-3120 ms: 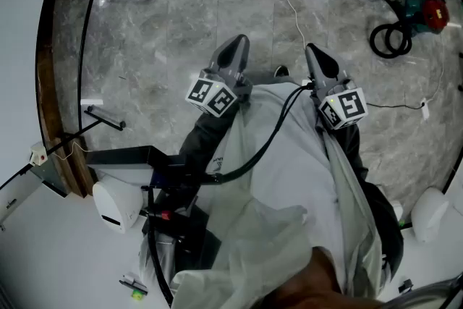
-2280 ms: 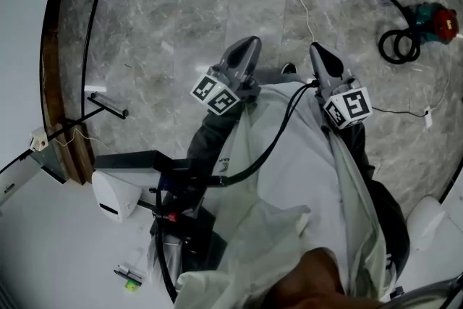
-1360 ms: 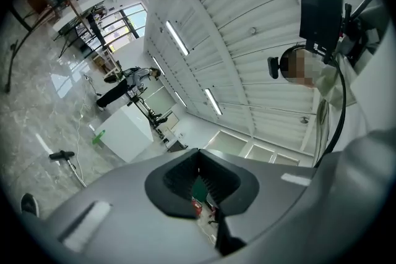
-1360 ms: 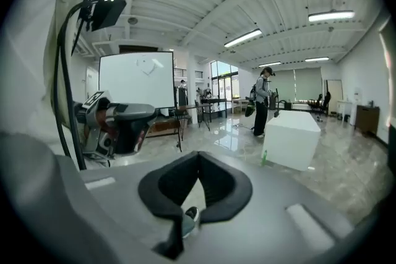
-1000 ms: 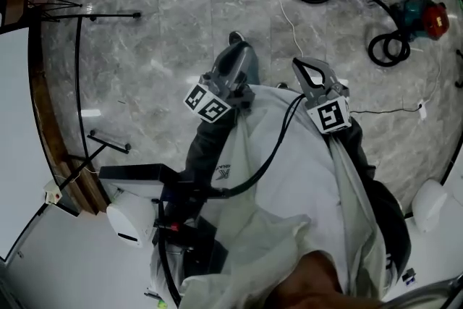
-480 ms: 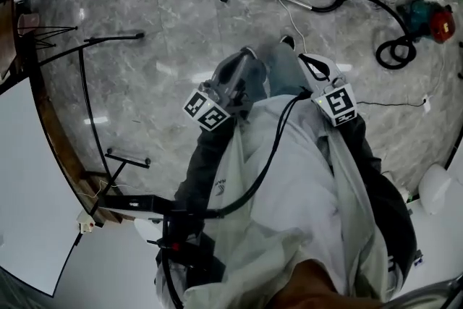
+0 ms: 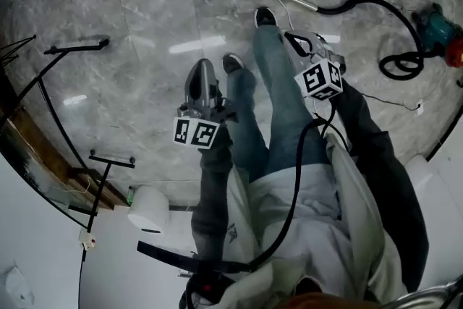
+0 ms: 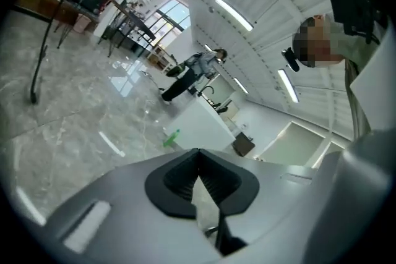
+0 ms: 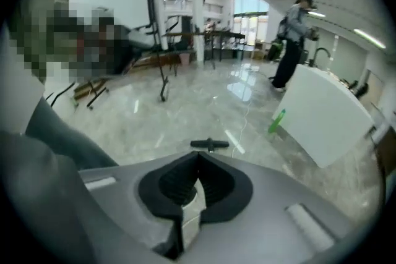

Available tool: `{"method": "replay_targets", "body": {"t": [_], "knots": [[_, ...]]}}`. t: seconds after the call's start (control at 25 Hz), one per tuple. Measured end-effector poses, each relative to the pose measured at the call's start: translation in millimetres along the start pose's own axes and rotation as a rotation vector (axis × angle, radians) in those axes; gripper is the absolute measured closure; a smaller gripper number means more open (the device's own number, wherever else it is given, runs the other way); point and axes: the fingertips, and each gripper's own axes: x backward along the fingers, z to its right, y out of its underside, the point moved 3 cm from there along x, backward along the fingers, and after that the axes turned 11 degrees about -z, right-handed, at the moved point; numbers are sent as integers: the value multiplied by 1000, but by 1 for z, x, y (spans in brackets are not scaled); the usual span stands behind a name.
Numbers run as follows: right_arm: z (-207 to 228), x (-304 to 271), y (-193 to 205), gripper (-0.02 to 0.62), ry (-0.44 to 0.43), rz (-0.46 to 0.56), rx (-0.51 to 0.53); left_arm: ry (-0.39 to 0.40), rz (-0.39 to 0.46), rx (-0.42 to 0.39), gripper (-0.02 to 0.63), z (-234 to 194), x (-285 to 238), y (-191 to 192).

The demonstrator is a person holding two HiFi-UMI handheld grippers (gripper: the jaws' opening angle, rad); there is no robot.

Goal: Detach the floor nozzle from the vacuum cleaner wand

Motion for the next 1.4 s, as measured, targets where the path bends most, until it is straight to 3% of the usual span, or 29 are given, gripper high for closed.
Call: {"method": "replay_targets", "body": {"t": [0.08, 0.16, 0.44, 0.52, 0.6, 0.64, 0.72, 0.8, 1.08, 1.2, 1.24, 1.36, 1.4], "knots": [[13, -66, 15, 597, -37, -49, 98, -54, 23, 27, 603, -35, -29, 16], [25, -126, 33, 598, -78, -85, 120, -82, 43, 62, 603, -62, -54, 34], [64, -285, 69, 595, -13, -105, 25, -153, 42, 173, 603, -111, -82, 106], [64, -320, 82, 541, -51, -154, -7, -171, 32, 205, 603, -117, -82, 124], [59, -351, 94, 529, -104, -204, -23, -183, 24, 225, 603, -124, -84, 137], [57, -365, 97, 485, -113, -211, -15, -187, 20, 230, 603, -128, -86, 143], [59, -389, 96, 415, -94, -183, 18, -190, 13, 240, 603, -136, -90, 151], [61, -414, 95, 385, -84, -176, 59, -186, 9, 247, 603, -142, -94, 157], [46, -485, 130, 385, -134, -438, 207, -188, 13, 263, 603, -149, -106, 169], [50, -487, 130, 392, -144, -426, 159, -174, -8, 283, 603, -149, -115, 181], [52, -485, 128, 472, -156, -416, 130, -161, -18, 283, 603, -147, -119, 183], [53, -466, 129, 476, -264, -430, 66, -90, -53, 274, 590, -139, -128, 183], [51, -453, 127, 476, -299, -422, 48, -47, -67, 277, 558, -135, -130, 182]]}}
